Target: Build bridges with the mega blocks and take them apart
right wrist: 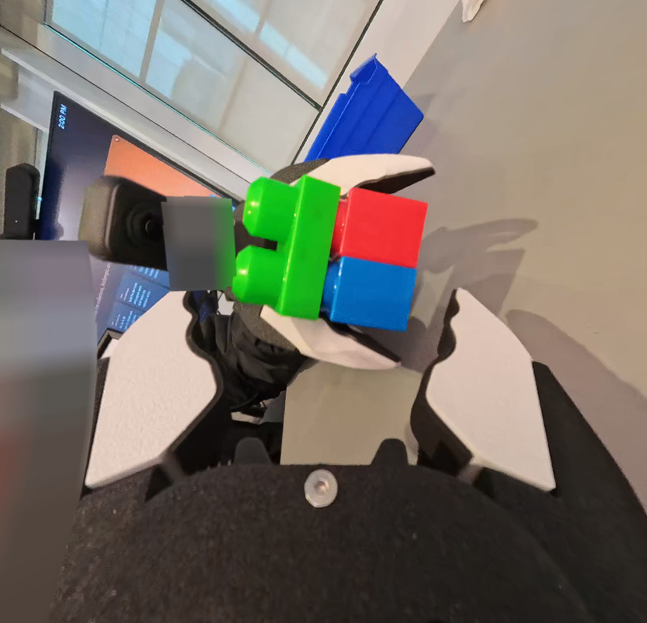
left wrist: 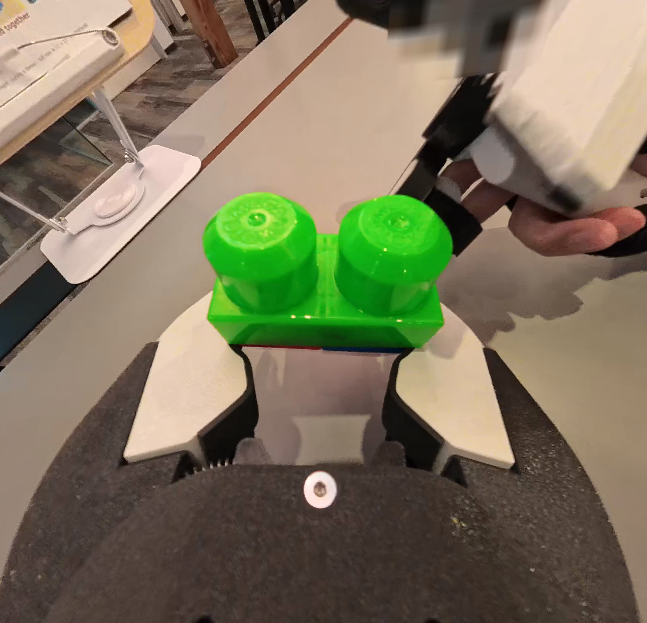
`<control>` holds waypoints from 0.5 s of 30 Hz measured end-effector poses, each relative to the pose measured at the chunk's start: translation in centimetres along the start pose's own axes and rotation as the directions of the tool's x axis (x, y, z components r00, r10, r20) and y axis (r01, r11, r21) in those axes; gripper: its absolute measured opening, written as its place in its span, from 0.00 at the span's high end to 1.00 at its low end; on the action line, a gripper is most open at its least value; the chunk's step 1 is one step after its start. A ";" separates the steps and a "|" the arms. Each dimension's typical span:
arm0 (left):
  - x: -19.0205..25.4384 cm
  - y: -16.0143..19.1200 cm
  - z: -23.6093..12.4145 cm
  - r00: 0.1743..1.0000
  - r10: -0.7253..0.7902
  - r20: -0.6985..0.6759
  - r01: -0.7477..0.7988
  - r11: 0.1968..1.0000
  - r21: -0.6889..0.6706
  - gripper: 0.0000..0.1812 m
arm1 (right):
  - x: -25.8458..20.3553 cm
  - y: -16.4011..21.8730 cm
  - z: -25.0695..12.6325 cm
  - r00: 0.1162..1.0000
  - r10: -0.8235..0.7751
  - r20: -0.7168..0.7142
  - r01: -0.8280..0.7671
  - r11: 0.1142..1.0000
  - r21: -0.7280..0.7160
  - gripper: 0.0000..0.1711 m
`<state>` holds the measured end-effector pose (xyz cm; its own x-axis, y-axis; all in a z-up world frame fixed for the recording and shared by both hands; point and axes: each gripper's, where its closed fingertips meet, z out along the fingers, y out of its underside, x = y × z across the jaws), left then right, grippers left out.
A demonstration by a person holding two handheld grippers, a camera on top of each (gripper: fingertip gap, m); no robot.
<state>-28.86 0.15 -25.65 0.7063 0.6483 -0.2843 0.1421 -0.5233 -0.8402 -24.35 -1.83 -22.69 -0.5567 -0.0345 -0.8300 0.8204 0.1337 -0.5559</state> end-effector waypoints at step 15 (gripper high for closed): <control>1.5 0.2 0.3 0.996 0.083 -0.041 -0.084 0.996 -0.035 0.51 | -0.3 1.4 1.9 0.982 0.145 0.121 -0.135 0.987 -0.086 0.33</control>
<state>-27.98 1.17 -26.39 0.7435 0.5795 -0.3336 0.1064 -0.5950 -0.7966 -22.76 -3.56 -23.34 -0.4120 -0.1346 -0.9012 0.8738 0.2219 -0.4327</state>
